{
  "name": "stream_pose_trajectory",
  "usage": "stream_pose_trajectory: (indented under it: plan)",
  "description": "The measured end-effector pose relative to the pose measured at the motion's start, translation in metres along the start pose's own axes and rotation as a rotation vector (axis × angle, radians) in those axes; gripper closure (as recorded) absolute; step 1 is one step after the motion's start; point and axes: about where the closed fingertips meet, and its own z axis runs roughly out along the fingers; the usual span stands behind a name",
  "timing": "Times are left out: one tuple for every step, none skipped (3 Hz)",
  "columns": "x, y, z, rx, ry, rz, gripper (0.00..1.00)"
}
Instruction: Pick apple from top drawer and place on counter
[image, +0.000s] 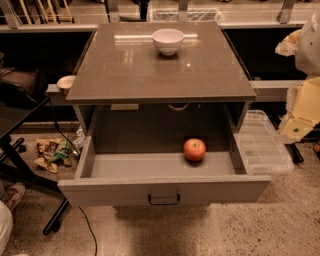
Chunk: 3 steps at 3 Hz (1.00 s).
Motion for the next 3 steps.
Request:
stream_pose_trajectory:
  plan:
    - [0.0, 0.0, 0.0, 0.0, 0.0, 0.0, 0.0]
    - [-0.001, 0.005, 0.016, -0.04, -0.047, 0.035, 0.0]
    - [-0.005, 0.014, 0.062, -0.121, -0.141, 0.14, 0.0]
